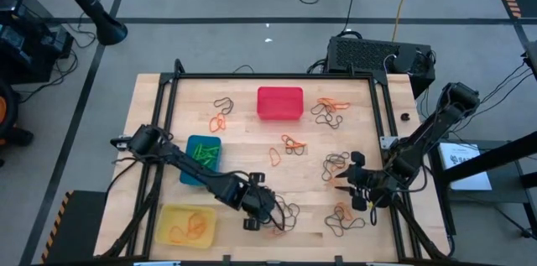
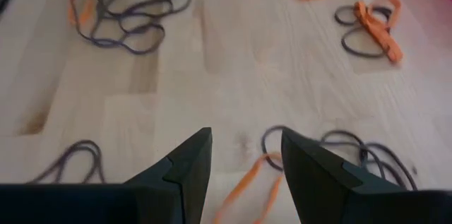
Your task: Sort rubber bands into baskets
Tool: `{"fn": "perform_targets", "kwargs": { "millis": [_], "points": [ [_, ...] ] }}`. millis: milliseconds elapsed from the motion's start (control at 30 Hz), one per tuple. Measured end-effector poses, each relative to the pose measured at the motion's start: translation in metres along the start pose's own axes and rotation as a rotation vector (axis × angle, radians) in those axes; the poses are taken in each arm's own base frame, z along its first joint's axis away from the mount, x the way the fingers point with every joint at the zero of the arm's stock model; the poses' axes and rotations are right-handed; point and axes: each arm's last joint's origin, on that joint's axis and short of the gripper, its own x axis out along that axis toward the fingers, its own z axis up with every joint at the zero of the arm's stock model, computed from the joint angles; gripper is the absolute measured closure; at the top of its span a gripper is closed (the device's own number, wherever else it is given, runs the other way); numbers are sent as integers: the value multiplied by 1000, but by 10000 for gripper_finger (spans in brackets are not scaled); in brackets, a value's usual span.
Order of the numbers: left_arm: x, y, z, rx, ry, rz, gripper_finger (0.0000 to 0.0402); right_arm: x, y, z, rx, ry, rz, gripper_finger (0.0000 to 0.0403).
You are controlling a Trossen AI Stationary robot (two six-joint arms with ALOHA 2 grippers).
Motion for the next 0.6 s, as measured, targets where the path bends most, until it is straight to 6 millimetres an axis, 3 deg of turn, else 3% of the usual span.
{"fn": "perform_targets", "kwargs": {
  "millis": [267, 600],
  "points": [
    [15, 7, -15, 65, -6, 5, 256, 7, -7, -14, 37, 4, -4, 238],
    [25, 12, -31, 55, 25, -61, 256, 6, 0, -1, -18, -174, -20, 238]
  ]
}}
